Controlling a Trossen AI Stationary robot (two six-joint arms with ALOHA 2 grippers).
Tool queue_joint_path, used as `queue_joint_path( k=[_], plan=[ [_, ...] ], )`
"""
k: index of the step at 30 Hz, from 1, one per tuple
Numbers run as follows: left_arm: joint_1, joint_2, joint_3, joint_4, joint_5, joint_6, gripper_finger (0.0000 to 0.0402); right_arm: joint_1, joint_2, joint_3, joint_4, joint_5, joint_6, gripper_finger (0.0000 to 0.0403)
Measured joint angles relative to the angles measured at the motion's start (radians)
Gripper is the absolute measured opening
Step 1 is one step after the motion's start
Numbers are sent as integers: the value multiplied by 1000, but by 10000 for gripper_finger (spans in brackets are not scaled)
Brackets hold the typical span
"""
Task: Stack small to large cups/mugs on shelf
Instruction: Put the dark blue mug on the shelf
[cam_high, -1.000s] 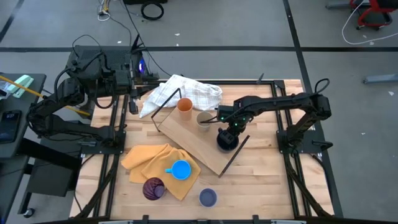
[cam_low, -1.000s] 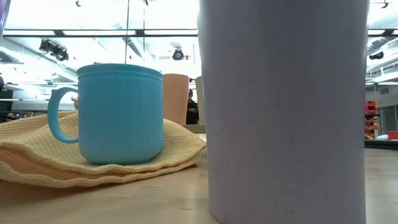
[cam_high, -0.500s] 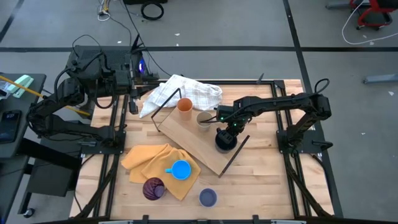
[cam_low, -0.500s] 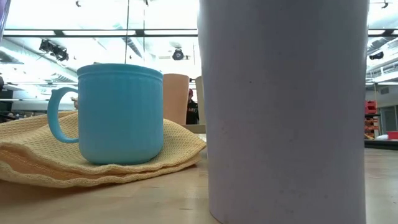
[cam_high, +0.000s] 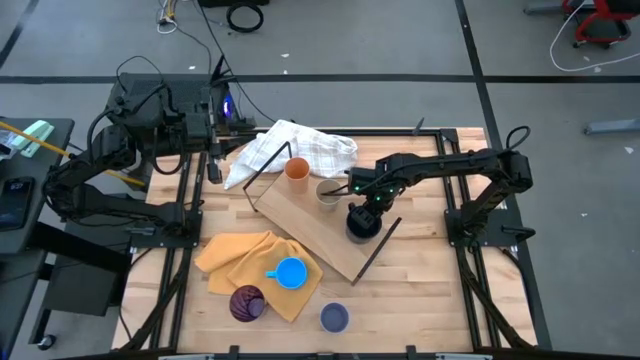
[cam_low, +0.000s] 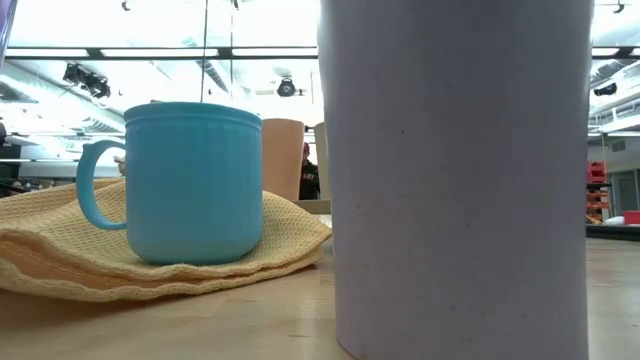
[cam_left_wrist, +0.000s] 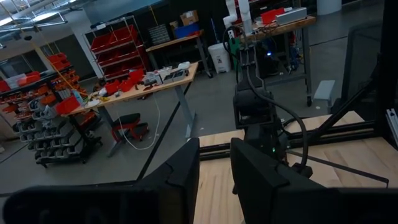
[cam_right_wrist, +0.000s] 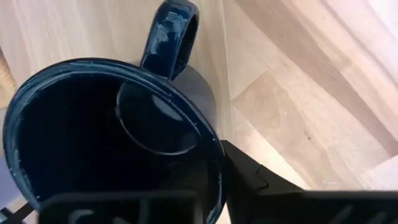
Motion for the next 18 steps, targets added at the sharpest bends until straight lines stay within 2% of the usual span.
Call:
queue_joint_path(
  k=[7,18],
  plan=[
    [0,0,0,0,0,0,100,0,0,0,1,-3,-3,103],
    [0,0,0,0,0,0,100,0,-5,9,-9,-44,-4,137]
  ],
)
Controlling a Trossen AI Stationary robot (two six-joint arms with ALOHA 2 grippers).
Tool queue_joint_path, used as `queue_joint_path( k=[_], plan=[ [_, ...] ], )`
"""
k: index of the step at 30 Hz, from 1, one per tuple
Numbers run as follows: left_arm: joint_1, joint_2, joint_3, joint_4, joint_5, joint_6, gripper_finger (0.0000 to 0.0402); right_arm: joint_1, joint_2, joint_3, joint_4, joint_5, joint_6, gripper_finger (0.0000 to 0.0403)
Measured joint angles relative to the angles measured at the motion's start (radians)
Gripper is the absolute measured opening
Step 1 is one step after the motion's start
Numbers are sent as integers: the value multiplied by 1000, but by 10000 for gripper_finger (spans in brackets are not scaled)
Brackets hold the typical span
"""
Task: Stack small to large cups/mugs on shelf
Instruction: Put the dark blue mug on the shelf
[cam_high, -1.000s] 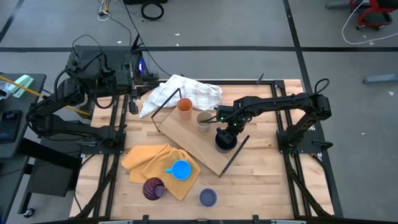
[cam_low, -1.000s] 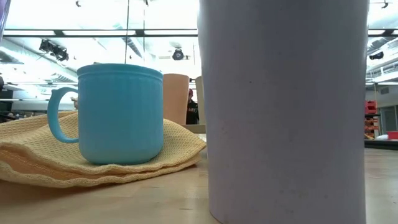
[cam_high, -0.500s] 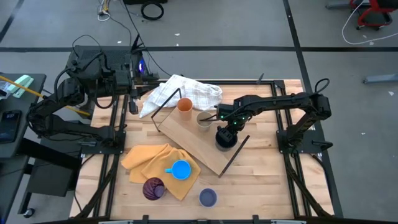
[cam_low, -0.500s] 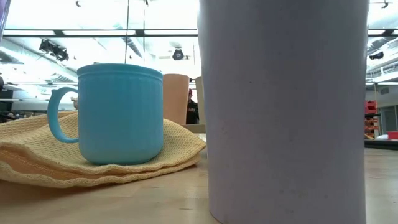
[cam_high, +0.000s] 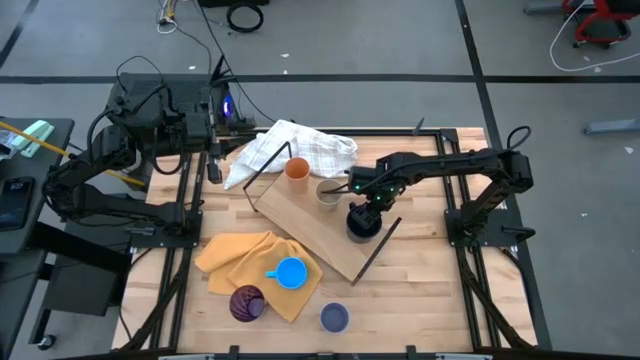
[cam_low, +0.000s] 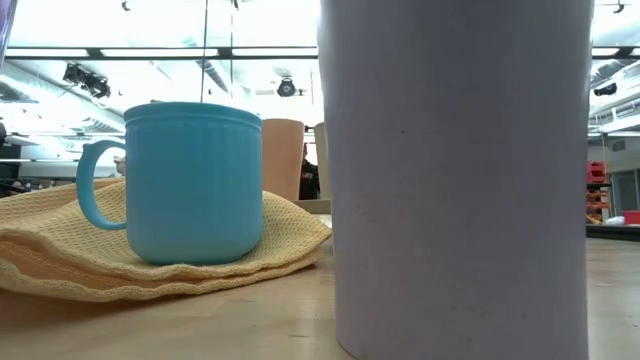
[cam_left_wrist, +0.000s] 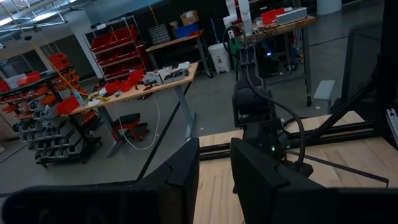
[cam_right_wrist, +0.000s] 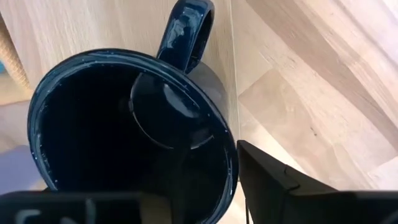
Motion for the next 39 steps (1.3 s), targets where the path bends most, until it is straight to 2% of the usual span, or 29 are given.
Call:
queue_joint_path(
  k=[16,26,31,39],
  plan=[
    [0,0,0,0,0,0,100,-1,0,44,-19,-19,-29,142],
    [0,0,0,0,0,-1,99,-43,0,44,-35,-31,-61,143],
    [0,0,0,-1,0,-1,100,-60,-1,44,-35,-72,-68,153],
    [0,0,0,-1,0,-1,101,-65,-1,45,-35,-82,-71,171]
  ],
)
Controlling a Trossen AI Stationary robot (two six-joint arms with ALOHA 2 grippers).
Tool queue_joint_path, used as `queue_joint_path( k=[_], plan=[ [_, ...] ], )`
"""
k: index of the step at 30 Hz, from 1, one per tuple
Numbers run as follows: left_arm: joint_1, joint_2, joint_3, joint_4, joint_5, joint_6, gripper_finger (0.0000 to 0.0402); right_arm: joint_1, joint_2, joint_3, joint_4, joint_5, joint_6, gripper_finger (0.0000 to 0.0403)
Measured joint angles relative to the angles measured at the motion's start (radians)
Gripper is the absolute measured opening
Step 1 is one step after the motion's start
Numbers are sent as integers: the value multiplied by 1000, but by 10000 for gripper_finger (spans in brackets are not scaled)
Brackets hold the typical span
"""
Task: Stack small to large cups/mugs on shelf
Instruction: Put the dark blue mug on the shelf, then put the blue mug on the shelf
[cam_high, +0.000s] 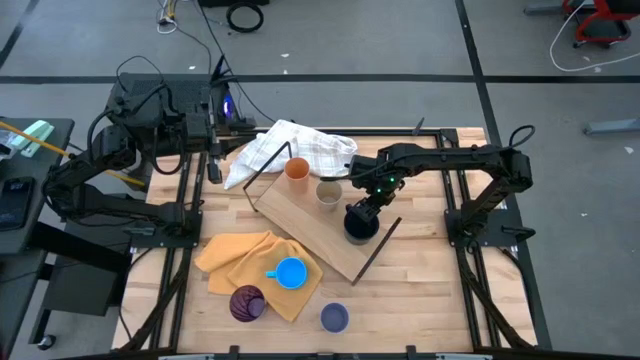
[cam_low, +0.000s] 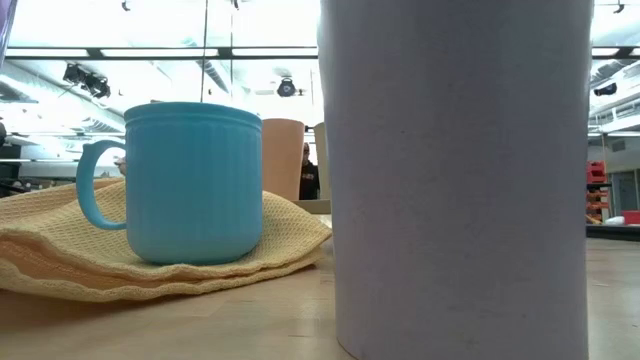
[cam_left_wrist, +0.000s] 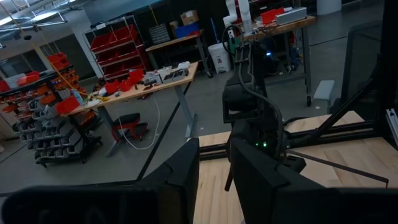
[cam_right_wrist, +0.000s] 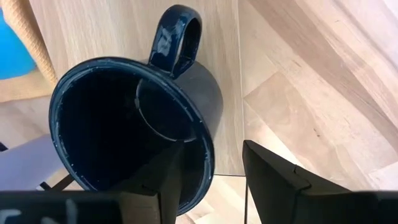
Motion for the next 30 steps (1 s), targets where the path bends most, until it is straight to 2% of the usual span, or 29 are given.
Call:
queue_joint_path(
  k=[23,30],
  plan=[
    [0,0,0,0,0,2,101,-27,-1,0,-16,-8,-34,170],
    [0,0,0,0,0,2,99,-13,-21,24,4,-12,-39,186]
  ],
)
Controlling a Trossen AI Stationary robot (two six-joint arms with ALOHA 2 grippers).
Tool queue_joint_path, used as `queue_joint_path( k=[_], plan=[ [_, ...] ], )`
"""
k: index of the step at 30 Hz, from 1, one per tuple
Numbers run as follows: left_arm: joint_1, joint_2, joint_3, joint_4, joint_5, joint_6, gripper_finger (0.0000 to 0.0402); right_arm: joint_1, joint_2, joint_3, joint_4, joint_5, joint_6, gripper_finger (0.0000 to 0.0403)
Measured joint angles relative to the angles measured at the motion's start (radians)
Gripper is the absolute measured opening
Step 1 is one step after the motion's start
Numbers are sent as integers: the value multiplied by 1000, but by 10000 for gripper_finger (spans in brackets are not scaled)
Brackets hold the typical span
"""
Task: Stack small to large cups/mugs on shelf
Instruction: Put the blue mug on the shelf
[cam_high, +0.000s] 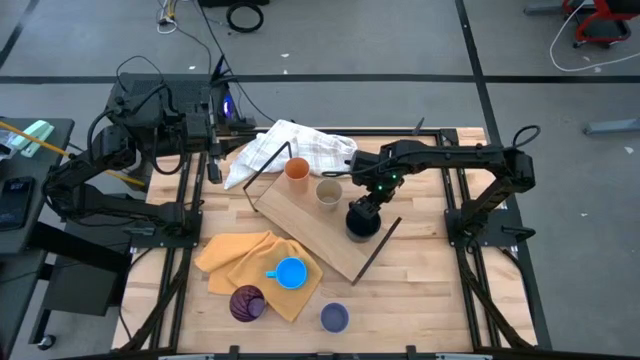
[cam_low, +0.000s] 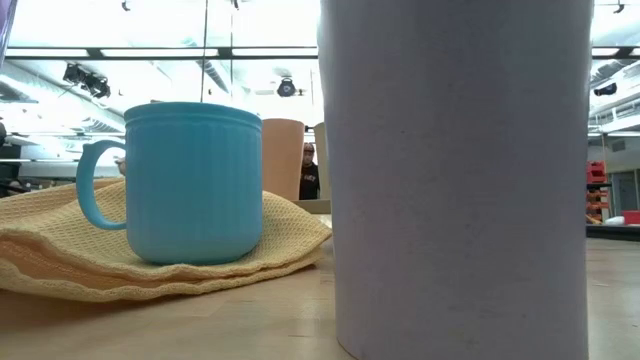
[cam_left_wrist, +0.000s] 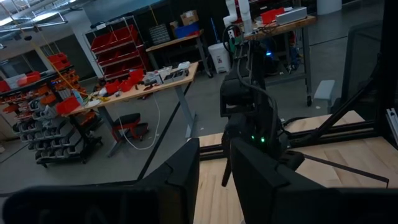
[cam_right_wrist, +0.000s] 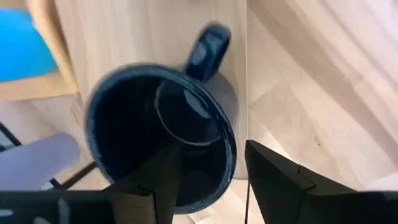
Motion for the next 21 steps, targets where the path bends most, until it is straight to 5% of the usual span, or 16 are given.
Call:
queue_joint_path(
  k=[12,17,21],
  plan=[
    [0,0,0,0,0,0,101,-9,-12,260,-130,48,-21,195],
    [0,0,0,0,0,-3,100,115,-95,455,9,359,-34,178],
    [0,0,0,0,3,-3,99,266,-231,462,172,666,-87,166]
  ],
)
